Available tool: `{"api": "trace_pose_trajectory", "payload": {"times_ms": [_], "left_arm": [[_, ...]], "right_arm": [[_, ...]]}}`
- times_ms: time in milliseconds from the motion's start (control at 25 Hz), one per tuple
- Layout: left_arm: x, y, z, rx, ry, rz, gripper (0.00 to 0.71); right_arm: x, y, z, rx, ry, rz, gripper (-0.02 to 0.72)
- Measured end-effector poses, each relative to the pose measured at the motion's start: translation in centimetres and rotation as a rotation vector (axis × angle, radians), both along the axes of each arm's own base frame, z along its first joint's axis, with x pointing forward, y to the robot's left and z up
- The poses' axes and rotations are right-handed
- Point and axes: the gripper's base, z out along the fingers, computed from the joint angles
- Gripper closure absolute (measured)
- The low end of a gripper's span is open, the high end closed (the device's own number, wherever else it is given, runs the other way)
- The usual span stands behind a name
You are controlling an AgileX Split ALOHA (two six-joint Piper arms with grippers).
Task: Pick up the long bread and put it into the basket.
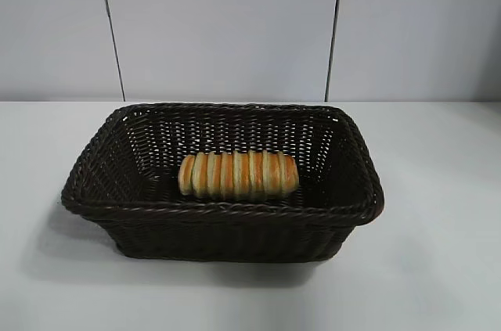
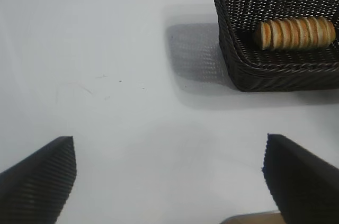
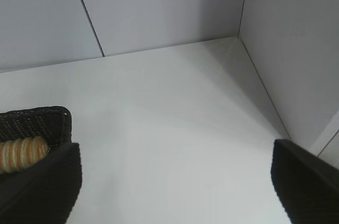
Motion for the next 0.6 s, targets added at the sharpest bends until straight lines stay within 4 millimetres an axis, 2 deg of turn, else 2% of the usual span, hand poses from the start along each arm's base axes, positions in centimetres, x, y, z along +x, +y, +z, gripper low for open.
{"api": "trace_pose_trajectory", "payload": {"times_ms": [200, 600], "left_arm": [[0.0, 0.0, 0.0, 0.000, 0.000, 0.000, 0.021], [0.0, 0.0, 0.0, 0.000, 0.000, 0.000, 0.021]], "right_arm": [[-1.2, 0.2, -3.1, 0.006, 0.013, 0.001, 0.008], [-1.3, 0.2, -8.5, 0.009, 0.071, 0.025, 0.008]]}}
